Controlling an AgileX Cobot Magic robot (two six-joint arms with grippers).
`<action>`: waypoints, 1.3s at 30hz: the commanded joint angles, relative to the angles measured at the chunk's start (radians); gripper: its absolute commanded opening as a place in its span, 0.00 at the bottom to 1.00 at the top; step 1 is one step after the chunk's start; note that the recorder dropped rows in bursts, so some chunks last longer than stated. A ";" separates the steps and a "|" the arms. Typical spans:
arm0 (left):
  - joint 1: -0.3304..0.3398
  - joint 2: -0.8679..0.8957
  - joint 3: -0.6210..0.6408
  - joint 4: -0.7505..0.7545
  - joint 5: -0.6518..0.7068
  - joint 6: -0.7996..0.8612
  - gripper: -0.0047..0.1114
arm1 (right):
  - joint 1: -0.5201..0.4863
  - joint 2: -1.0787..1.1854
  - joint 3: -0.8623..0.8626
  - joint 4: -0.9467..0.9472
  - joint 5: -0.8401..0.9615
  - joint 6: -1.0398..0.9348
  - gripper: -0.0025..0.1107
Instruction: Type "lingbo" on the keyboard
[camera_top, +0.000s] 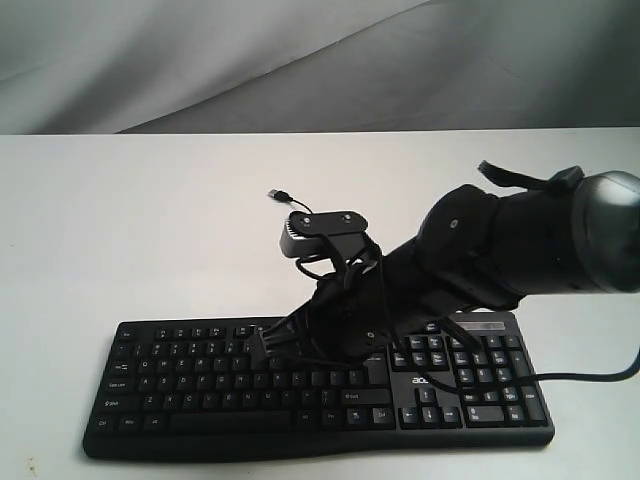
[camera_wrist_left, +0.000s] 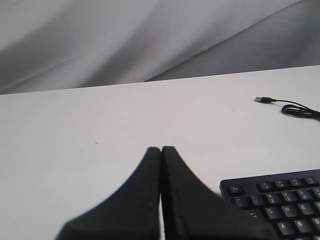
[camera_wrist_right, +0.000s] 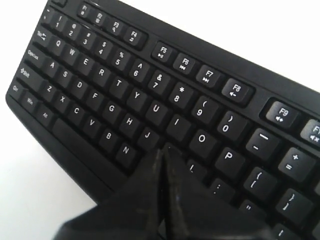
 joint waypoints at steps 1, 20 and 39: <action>0.002 -0.003 0.004 -0.008 -0.005 -0.004 0.04 | 0.001 0.029 -0.008 -0.007 0.004 0.002 0.02; 0.002 -0.003 0.004 -0.008 -0.005 -0.004 0.04 | 0.003 0.035 -0.008 0.004 -0.025 0.002 0.02; 0.002 -0.003 0.004 -0.008 -0.005 -0.004 0.04 | 0.023 0.071 -0.008 0.032 -0.037 -0.015 0.02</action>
